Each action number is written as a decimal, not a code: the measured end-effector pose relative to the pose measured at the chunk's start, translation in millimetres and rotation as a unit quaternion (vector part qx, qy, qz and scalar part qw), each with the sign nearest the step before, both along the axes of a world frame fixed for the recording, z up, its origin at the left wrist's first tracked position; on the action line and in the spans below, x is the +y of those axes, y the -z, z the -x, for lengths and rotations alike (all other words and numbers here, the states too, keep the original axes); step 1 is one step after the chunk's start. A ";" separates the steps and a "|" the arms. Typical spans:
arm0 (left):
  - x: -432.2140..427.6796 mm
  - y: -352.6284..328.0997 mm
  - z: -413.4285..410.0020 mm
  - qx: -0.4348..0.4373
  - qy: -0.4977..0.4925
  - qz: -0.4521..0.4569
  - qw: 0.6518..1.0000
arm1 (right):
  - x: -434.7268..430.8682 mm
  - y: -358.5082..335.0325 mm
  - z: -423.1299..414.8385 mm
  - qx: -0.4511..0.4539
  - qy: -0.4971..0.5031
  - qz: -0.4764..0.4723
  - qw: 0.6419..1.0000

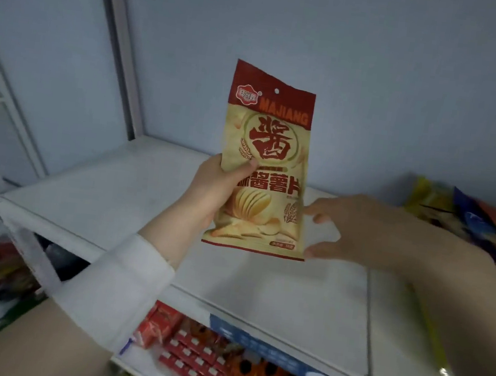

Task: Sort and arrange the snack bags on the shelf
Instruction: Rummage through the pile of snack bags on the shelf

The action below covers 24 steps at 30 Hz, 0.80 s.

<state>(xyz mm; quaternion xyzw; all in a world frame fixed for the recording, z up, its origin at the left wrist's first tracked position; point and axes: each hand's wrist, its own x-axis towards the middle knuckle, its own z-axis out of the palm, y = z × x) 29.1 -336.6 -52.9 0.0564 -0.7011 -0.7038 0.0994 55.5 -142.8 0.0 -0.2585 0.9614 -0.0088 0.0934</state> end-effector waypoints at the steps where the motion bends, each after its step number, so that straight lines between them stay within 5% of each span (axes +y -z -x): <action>1: -21.0 5.8 1.8 -0.007 0.002 0.006 1.000 | -21.2 4.6 2.6 -0.008 0.000 0.005 1.000; 13: -159.9 35.3 68.8 -0.110 -0.018 -0.057 0.992 | -159.6 22.0 69.1 -0.025 0.009 -0.015 1.000; 24: -237.8 52.8 126.8 -0.186 -0.006 -0.009 0.983 | -233.2 37.3 131.3 -0.043 0.002 -0.031 0.999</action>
